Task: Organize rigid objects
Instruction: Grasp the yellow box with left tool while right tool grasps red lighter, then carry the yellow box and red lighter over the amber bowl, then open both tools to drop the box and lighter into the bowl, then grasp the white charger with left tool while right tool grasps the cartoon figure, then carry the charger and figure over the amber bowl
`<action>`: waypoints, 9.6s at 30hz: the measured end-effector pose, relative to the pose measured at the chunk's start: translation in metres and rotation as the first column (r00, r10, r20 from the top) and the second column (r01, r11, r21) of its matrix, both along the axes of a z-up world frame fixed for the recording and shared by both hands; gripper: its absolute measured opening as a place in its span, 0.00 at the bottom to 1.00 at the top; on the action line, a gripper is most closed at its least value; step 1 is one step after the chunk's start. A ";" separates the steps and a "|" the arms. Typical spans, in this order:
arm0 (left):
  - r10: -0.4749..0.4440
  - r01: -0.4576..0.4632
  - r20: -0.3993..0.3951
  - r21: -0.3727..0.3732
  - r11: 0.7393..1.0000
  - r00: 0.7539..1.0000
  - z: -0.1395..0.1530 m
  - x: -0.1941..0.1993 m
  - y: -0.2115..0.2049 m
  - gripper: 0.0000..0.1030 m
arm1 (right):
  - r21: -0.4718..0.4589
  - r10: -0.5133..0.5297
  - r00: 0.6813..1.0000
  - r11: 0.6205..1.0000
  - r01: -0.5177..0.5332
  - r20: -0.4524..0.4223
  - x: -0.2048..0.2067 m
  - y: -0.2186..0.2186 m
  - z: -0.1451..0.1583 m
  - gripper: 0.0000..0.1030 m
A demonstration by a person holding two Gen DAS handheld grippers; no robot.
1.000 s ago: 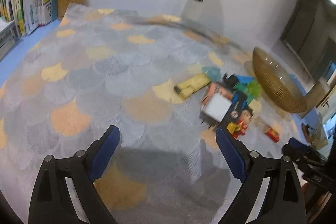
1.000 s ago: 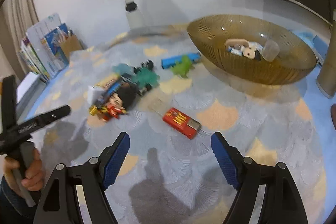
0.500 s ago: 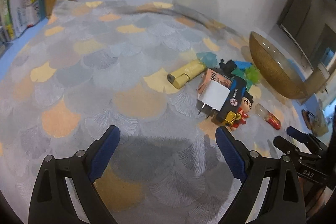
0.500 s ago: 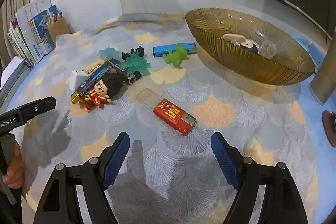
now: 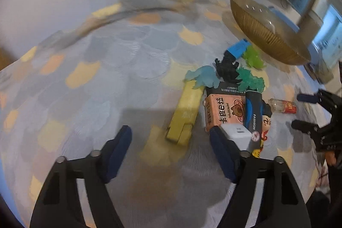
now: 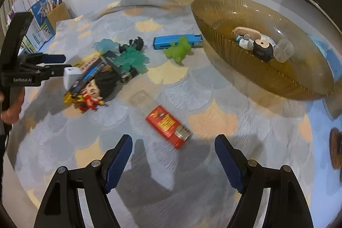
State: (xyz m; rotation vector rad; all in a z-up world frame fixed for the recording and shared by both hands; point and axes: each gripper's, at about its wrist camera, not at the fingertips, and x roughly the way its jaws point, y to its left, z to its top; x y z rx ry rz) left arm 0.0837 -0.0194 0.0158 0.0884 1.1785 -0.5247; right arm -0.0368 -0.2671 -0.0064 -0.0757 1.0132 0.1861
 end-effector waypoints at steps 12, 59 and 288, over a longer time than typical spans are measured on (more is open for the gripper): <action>-0.084 0.078 0.092 0.068 0.995 0.992 -0.004 0.002 -0.044 0.21 | -0.028 0.045 0.997 0.999 -0.044 0.057 0.018 0.015 -0.006 0.48; 0.278 -0.260 0.161 -0.128 0.957 0.947 0.056 -0.144 0.001 0.20 | 0.348 0.263 0.959 0.894 -0.283 0.103 -0.099 0.061 0.014 0.22; 0.041 0.018 0.214 -0.266 0.964 0.976 0.113 0.020 -0.222 0.24 | 0.299 -0.463 0.849 0.873 0.386 0.256 0.010 -0.160 0.132 0.29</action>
